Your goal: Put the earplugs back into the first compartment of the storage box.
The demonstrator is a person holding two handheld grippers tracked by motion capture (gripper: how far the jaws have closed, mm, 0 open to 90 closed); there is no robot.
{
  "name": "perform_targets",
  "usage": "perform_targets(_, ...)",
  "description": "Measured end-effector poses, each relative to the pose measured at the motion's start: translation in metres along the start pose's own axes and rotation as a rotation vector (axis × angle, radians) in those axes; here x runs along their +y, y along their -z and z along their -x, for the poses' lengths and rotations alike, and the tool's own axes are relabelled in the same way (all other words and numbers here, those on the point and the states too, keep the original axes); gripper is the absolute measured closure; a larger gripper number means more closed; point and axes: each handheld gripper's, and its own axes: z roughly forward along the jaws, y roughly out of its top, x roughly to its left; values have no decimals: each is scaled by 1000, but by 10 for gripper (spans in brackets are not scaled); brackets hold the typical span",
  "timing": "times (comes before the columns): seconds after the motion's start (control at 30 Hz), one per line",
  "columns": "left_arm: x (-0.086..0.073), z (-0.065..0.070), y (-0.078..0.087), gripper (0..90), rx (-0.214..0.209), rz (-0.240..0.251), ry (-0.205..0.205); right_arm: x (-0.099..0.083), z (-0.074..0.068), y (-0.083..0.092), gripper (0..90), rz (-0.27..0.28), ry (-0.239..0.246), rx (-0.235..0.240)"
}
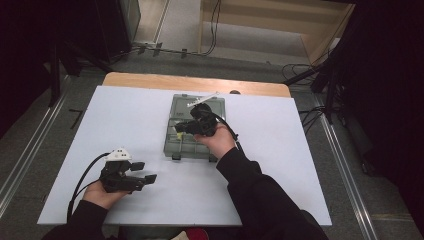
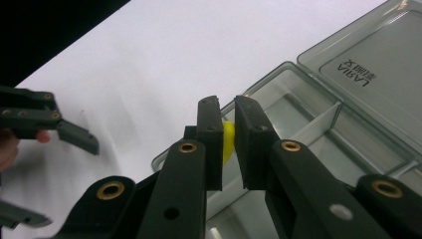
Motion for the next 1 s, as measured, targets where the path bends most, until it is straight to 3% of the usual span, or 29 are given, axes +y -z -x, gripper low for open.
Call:
perform_targets(0.37,0,0,0,281,-3,-2,-2,3,14,-16,784,37,-16,-46)
perform_targets(0.5,0,0,0,281,-2,0,-4,0,12,-25,763,26,2,-78)
perform_targets(0.63,0,0,0,281,-1,1,-1,0,11,-28,733,48,24,-97)
perform_targets(0.67,0,0,1,281,-1,1,-1,0,12,-30,677,62,38,-98)
perform_targets(0.77,0,1,1,281,-2,4,3,-1,13,-31,645,61,48,-105)
perform_targets(1.0,2,-1,6,282,-2,-1,17,-4,16,-22,468,72,61,-61)
